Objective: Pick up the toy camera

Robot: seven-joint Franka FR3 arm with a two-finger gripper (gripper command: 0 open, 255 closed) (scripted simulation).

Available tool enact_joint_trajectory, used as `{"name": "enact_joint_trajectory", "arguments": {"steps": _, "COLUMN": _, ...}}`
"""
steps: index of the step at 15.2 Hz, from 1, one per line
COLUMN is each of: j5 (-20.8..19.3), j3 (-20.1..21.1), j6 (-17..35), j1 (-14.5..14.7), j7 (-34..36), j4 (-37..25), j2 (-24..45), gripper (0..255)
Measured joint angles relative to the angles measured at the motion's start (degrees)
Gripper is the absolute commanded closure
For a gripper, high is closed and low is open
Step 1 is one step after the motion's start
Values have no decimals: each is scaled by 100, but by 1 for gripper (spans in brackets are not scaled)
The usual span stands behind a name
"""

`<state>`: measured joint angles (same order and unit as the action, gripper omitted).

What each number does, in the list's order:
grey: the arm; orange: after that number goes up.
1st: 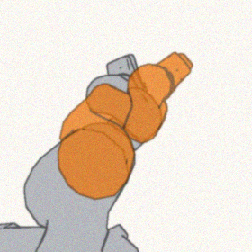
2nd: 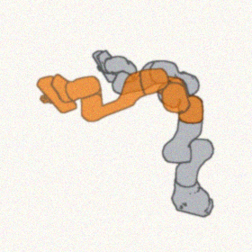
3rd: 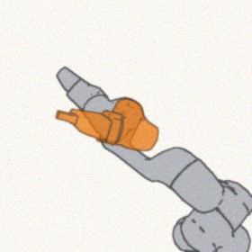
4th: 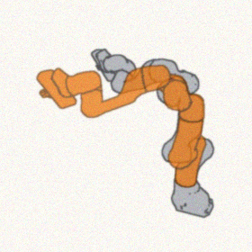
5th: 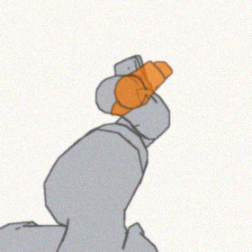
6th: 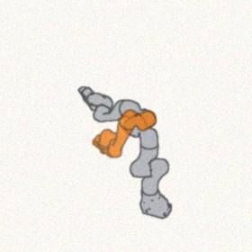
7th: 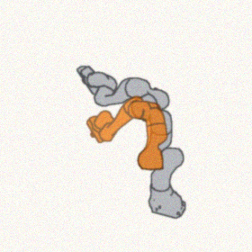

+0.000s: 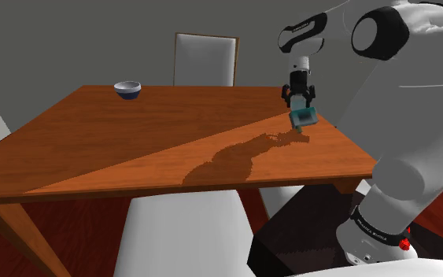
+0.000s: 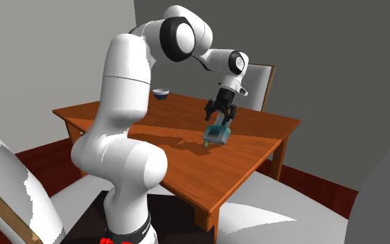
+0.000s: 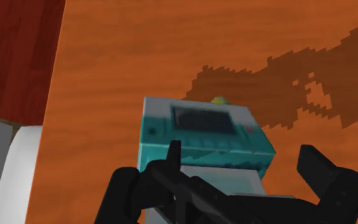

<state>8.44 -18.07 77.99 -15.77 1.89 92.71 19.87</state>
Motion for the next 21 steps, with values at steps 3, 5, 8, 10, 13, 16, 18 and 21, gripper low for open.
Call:
{"name": "enact_joint_trajectory", "arguments": {"steps": 3, "j5": 241, "j3": -108, "j6": -553, "j1": -335, "j7": -3, "j4": -765, "j2": 644, "gripper": 0}}
{"name": "enact_joint_trajectory", "arguments": {"steps": 5, "j5": 259, "j3": -153, "j6": -506, "j1": -461, "j7": 45, "j4": -925, "j2": 805, "gripper": 0}}
{"name": "enact_joint_trajectory", "arguments": {"steps": 8, "j5": -644, "j3": -32, "j6": -380, "j1": -605, "j7": 59, "j4": -927, "j2": 1161, "gripper": 0}}
{"name": "enact_joint_trajectory", "arguments": {"steps": 10, "j5": -598, "j3": 139, "j6": -199, "j1": -798, "j7": 37, "j4": -849, "j2": 1241, "gripper": 0}}
{"name": "enact_joint_trajectory", "arguments": {"steps": 13, "j5": -875, "j3": 452, "j6": -25, "j1": -946, "j7": 213, "j4": -749, "j2": 1145, "gripper": 255}}
{"name": "enact_joint_trajectory", "arguments": {"steps": 16, "j5": -938, "j3": 545, "j6": -54, "j1": -1009, "j7": 247, "j4": -813, "j2": 1181, "gripper": 255}}
{"name": "enact_joint_trajectory", "arguments": {"steps": 18, "j5": -845, "j3": 543, "j6": -109, "j1": -1050, "j7": 209, "j4": -928, "j2": 1266, "gripper": 255}}
{"name": "enact_joint_trajectory", "arguments": {"steps": 21, "j5": -775, "j3": 530, "j6": -115, "j1": -1086, "j7": 165, "j4": -972, "j2": 1308, "gripper": 255}}
